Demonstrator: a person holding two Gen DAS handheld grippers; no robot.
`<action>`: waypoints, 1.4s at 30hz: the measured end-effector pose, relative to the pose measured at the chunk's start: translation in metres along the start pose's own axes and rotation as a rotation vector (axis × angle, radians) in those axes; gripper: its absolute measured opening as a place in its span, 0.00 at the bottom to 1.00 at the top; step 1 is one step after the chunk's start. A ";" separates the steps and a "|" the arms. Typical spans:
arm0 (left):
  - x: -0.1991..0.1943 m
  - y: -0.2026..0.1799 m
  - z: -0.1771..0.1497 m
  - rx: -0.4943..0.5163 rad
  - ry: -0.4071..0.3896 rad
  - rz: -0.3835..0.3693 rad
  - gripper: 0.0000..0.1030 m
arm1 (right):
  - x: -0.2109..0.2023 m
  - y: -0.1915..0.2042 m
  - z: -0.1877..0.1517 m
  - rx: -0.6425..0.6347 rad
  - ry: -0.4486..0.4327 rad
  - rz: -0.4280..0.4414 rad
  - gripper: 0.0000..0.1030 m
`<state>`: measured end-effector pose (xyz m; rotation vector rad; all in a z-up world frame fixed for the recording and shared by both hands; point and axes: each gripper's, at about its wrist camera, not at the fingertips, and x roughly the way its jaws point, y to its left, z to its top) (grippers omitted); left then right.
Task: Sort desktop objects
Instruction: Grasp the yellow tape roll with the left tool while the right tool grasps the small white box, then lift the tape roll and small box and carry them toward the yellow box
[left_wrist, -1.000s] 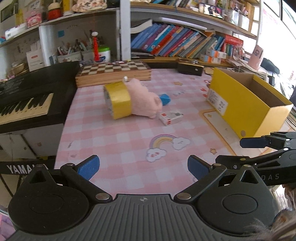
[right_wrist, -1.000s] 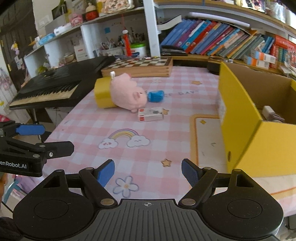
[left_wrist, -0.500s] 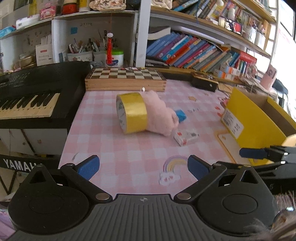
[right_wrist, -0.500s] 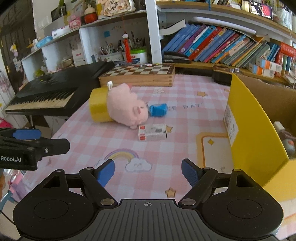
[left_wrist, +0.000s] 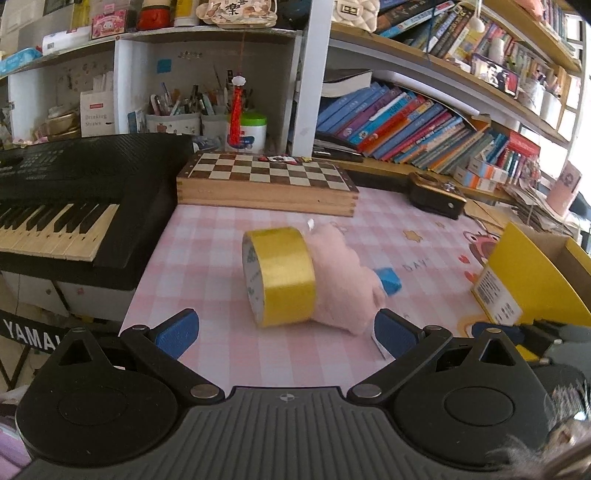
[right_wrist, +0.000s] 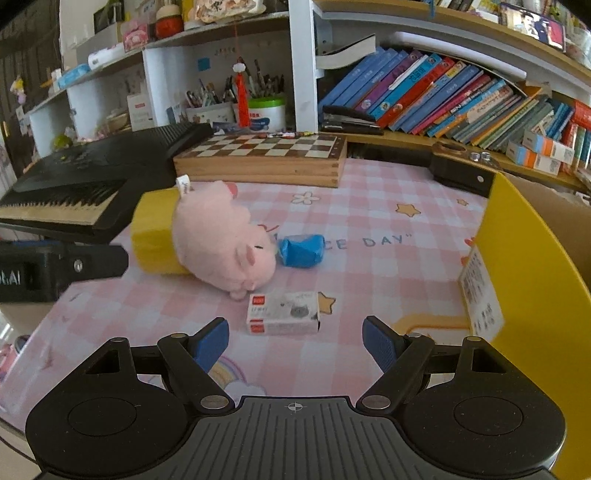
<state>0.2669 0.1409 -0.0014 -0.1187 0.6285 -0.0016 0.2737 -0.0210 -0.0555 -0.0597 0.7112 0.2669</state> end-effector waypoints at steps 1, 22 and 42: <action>0.005 0.000 0.003 -0.006 0.000 0.004 0.99 | 0.004 0.001 0.001 -0.006 0.004 -0.002 0.79; 0.068 -0.030 0.028 0.113 0.024 0.185 0.56 | 0.044 0.008 -0.003 0.015 0.044 -0.067 0.78; 0.041 0.009 0.031 -0.038 0.013 0.105 0.37 | 0.033 0.012 0.004 0.005 0.006 -0.017 0.52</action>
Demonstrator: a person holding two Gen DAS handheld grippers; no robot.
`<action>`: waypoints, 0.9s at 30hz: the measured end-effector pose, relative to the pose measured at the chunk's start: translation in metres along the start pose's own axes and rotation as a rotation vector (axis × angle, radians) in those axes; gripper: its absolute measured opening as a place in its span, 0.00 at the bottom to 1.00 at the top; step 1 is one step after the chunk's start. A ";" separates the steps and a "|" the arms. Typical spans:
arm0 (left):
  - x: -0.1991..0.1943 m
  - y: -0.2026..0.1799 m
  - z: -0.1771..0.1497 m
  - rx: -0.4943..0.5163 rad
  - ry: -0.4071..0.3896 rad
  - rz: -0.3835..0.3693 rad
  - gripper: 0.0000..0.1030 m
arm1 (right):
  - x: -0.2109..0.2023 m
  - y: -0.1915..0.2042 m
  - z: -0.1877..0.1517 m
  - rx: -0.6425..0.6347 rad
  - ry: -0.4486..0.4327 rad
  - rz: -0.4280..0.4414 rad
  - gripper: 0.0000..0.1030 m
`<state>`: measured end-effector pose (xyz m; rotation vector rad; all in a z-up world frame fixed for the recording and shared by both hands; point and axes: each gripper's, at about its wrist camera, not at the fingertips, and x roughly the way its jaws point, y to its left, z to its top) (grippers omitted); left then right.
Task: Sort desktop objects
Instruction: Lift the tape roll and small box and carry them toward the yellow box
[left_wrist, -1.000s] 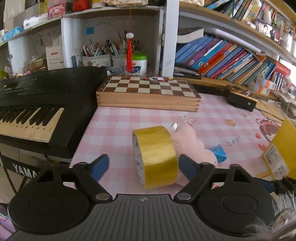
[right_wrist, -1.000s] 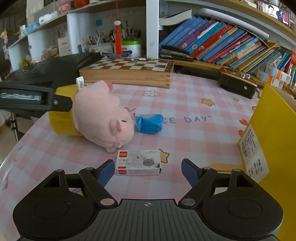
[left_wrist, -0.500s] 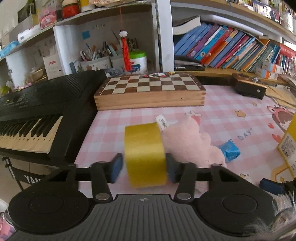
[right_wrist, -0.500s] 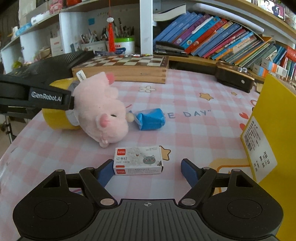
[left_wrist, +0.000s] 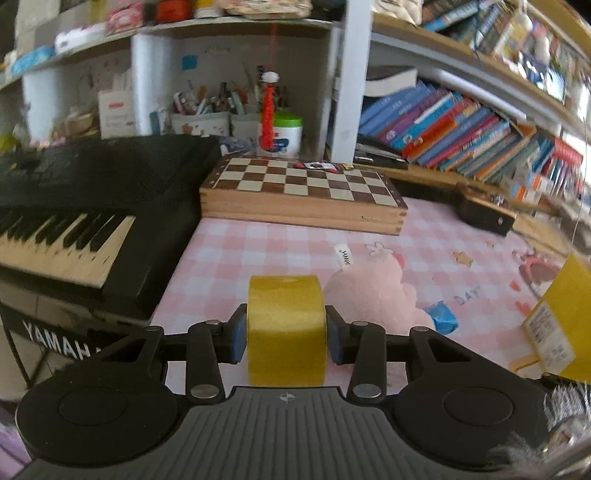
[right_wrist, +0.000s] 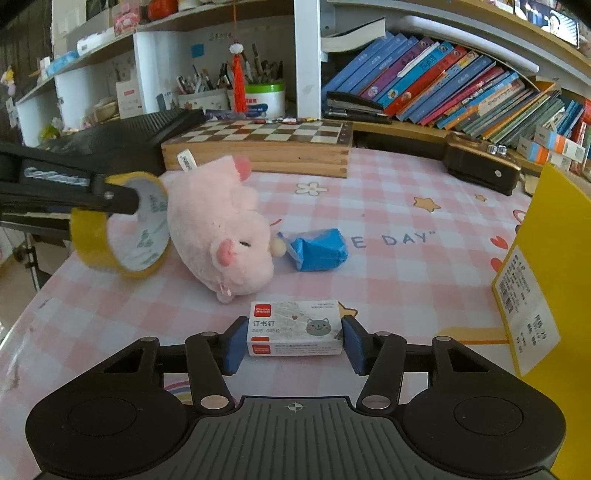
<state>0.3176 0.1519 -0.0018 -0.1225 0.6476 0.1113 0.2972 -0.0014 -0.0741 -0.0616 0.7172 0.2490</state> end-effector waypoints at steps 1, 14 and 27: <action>-0.005 0.003 -0.001 -0.013 0.000 -0.005 0.37 | -0.003 0.000 0.001 -0.003 -0.004 0.003 0.52; -0.054 0.006 -0.012 0.013 -0.005 -0.088 0.37 | -0.046 -0.001 0.003 -0.060 -0.030 0.057 0.52; -0.104 -0.005 -0.028 0.024 0.018 -0.212 0.37 | -0.110 -0.018 -0.013 -0.055 -0.023 0.072 0.52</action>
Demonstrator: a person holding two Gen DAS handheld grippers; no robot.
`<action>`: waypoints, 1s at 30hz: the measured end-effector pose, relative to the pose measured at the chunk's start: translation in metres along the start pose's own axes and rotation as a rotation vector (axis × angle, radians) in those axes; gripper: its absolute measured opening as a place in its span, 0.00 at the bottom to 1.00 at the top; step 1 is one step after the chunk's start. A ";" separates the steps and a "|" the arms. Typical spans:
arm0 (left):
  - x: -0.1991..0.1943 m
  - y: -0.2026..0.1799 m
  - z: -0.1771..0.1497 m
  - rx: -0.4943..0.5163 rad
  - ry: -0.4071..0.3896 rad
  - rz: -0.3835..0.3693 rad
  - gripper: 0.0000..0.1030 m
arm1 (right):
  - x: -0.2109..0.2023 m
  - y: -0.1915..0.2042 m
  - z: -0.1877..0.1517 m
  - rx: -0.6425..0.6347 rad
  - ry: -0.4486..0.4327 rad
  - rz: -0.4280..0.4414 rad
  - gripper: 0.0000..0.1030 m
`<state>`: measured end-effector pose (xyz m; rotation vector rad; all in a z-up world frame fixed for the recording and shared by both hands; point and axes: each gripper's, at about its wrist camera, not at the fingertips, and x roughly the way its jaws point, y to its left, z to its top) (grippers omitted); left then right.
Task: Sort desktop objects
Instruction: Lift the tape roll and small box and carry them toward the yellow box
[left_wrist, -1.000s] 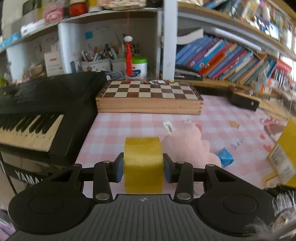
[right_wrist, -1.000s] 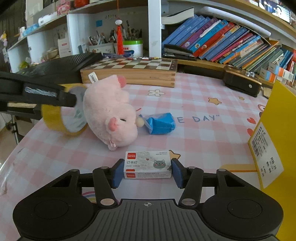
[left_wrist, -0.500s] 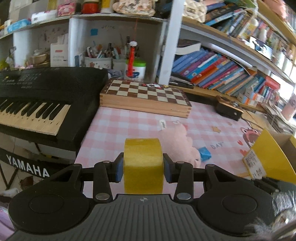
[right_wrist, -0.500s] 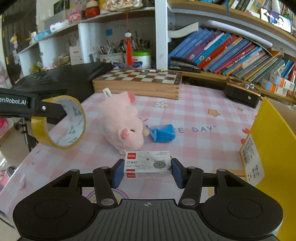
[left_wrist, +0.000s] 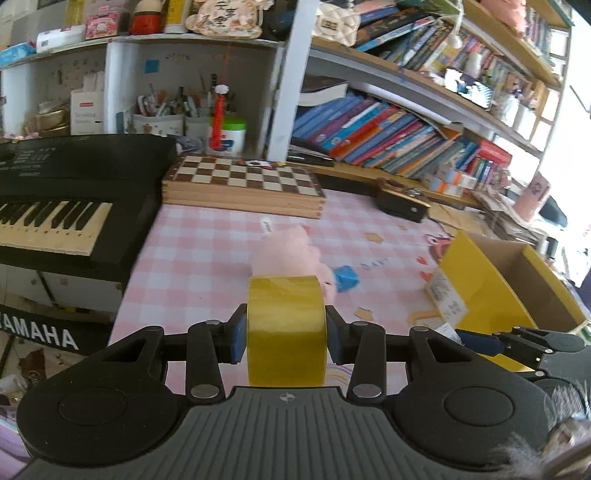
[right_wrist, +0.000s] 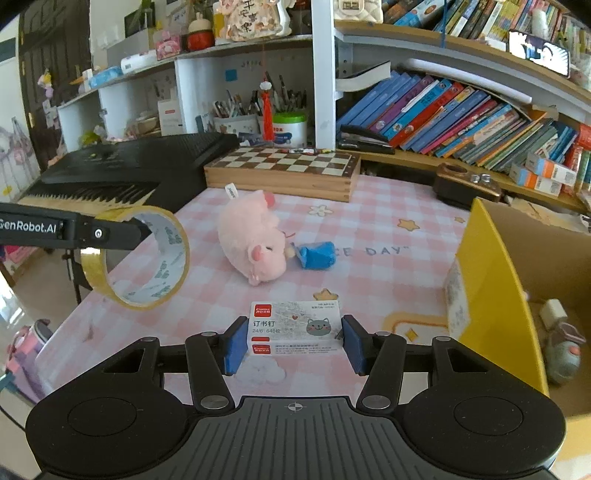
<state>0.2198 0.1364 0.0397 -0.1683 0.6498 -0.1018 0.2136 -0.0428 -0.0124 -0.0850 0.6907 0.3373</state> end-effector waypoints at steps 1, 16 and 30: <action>-0.003 -0.002 -0.002 0.004 0.001 -0.009 0.37 | -0.004 0.000 -0.002 0.001 0.002 -0.001 0.52; -0.041 -0.039 -0.027 0.090 0.061 -0.184 0.37 | -0.066 -0.005 -0.038 0.106 0.048 -0.046 0.52; -0.045 -0.087 -0.042 0.240 0.128 -0.370 0.37 | -0.110 -0.016 -0.070 0.259 0.054 -0.175 0.52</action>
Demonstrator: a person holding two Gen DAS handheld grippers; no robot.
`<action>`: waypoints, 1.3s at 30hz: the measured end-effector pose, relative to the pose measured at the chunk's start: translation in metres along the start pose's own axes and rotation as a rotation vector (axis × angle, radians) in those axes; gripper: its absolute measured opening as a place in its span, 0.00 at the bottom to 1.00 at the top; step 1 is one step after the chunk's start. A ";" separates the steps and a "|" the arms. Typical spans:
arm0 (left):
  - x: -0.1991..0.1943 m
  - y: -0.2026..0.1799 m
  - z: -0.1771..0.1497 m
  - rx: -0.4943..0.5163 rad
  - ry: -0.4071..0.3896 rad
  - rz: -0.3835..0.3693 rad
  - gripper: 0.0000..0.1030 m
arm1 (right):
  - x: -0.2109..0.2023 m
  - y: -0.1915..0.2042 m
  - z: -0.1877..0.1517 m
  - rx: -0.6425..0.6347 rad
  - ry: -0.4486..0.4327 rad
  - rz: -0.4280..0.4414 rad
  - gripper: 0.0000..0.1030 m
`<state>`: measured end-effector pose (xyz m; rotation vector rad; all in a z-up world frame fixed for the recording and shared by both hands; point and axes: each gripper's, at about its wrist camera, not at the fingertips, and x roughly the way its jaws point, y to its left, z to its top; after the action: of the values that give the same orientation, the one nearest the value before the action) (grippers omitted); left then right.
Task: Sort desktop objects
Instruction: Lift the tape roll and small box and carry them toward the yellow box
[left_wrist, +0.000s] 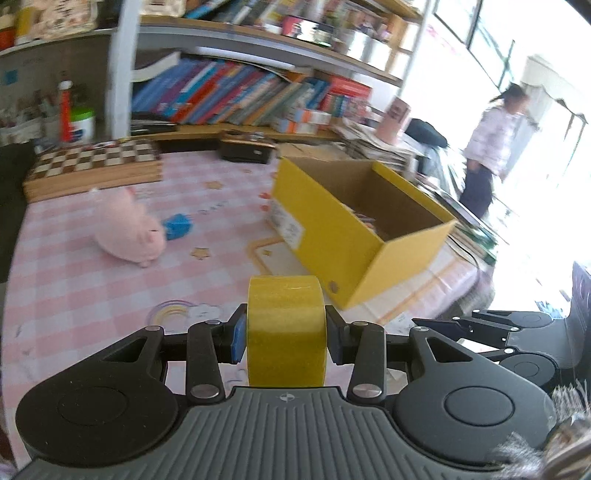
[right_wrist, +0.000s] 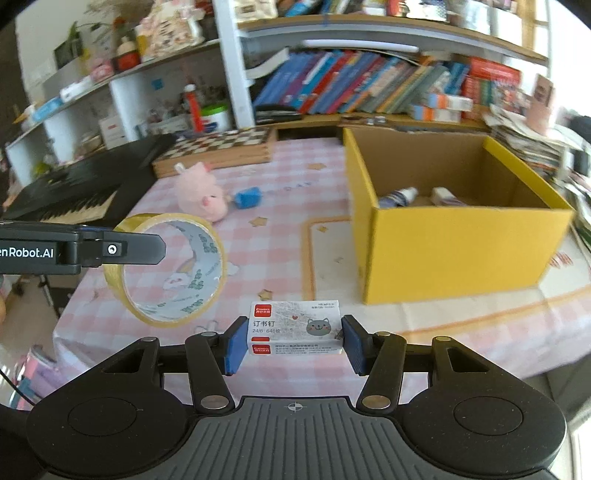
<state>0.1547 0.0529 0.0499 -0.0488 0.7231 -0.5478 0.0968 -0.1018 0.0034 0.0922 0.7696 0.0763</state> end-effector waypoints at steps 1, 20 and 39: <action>0.002 -0.003 0.000 0.009 0.005 -0.013 0.37 | -0.003 -0.002 -0.001 0.010 -0.002 -0.010 0.52; 0.038 -0.066 0.008 0.127 0.081 -0.193 0.37 | -0.033 -0.051 -0.018 0.097 0.007 -0.113 0.52; 0.076 -0.141 0.019 0.178 0.109 -0.253 0.37 | -0.052 -0.125 -0.021 0.123 0.009 -0.136 0.52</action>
<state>0.1485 -0.1082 0.0495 0.0566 0.7770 -0.8606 0.0493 -0.2300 0.0104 0.1562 0.7872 -0.1001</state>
